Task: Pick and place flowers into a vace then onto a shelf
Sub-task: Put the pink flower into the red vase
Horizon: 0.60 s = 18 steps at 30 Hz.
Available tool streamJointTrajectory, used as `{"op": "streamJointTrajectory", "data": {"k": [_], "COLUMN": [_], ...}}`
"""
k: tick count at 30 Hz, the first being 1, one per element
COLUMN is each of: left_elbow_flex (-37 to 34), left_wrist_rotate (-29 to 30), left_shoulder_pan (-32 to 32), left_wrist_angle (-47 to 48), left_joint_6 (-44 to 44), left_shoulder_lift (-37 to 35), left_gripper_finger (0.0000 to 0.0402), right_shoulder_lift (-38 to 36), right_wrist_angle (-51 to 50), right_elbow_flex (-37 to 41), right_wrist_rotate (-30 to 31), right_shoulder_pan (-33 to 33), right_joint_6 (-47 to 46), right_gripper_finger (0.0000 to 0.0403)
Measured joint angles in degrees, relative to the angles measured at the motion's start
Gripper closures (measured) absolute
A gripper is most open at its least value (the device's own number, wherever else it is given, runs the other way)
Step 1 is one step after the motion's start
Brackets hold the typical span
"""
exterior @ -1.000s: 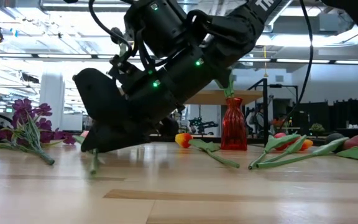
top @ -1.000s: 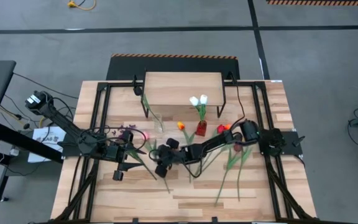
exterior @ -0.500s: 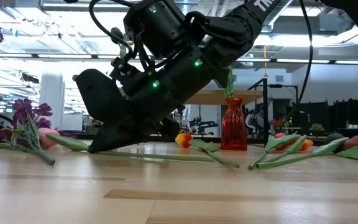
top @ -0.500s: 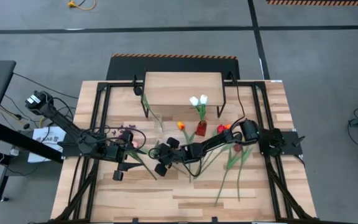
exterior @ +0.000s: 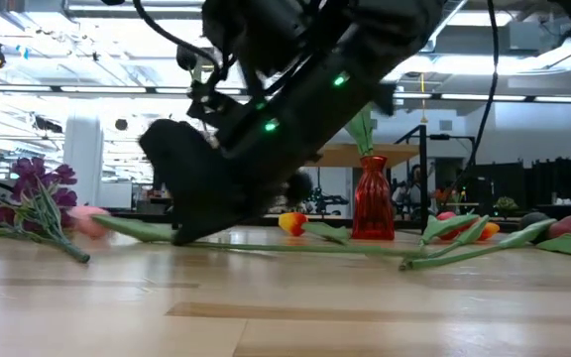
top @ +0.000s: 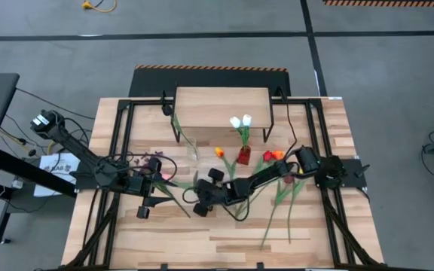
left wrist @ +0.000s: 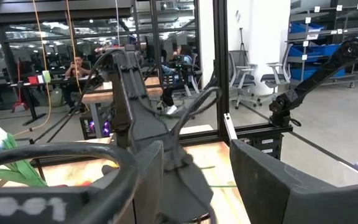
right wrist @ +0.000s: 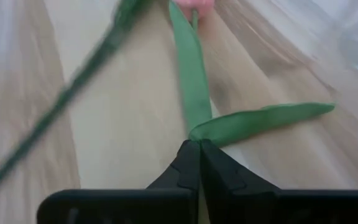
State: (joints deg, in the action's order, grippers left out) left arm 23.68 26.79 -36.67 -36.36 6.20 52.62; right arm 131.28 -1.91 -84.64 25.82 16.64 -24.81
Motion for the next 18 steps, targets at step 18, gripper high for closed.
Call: {"op": "streamJointTrajectory", "data": {"k": [18], "left_elbow_flex": [0.0], "left_wrist_rotate": [0.0], "left_shoulder_pan": [0.0], "left_wrist_angle": [0.0], "left_joint_6": [0.0], "left_shoulder_lift": [0.0], "left_gripper_finger": [0.0227], "right_shoulder_lift": [-12.0], "right_wrist_angle": [-17.1], "right_elbow_flex": [-0.1], "right_wrist_rotate": [4.0], "right_shoulder_pan": [5.4], "right_joint_6": [2.1], "right_gripper_finger": [0.0402]}}
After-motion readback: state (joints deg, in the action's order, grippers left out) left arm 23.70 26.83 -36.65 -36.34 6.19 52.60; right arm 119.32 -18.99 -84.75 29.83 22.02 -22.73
